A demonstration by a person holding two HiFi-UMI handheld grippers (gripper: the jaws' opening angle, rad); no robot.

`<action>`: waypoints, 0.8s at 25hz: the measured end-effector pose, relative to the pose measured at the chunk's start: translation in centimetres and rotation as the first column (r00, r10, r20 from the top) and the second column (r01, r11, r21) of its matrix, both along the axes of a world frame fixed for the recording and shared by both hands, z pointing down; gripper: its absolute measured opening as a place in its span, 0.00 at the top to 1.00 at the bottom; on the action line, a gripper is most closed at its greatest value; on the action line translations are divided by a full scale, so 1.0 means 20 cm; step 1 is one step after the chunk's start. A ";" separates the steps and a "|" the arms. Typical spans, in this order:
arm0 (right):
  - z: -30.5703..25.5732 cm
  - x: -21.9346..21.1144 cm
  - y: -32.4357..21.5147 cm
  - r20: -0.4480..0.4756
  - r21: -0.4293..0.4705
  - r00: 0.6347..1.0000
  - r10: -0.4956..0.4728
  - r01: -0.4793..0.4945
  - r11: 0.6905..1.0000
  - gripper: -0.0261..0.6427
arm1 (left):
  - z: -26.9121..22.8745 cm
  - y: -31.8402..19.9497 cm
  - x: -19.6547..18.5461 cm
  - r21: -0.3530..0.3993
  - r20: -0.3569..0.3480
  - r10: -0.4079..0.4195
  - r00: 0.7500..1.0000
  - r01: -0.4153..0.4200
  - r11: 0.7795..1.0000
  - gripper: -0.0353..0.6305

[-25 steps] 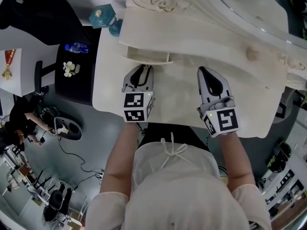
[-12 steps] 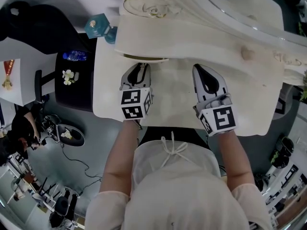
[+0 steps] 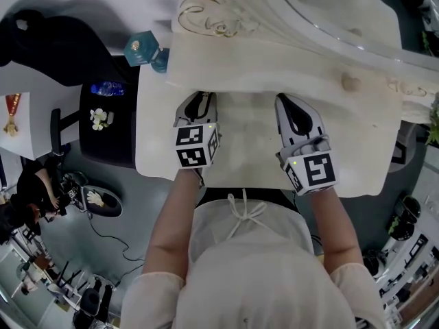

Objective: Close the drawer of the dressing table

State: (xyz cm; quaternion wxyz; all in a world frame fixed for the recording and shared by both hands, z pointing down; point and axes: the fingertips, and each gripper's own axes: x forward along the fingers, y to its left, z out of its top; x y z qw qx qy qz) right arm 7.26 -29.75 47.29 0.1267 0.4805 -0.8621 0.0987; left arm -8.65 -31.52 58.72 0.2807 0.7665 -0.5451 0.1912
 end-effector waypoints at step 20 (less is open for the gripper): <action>-0.11 0.00 0.05 -0.008 0.061 0.998 0.059 -0.058 0.996 0.95 | -0.01 0.06 0.06 -0.004 -0.074 0.096 0.993 -0.096 0.995 0.58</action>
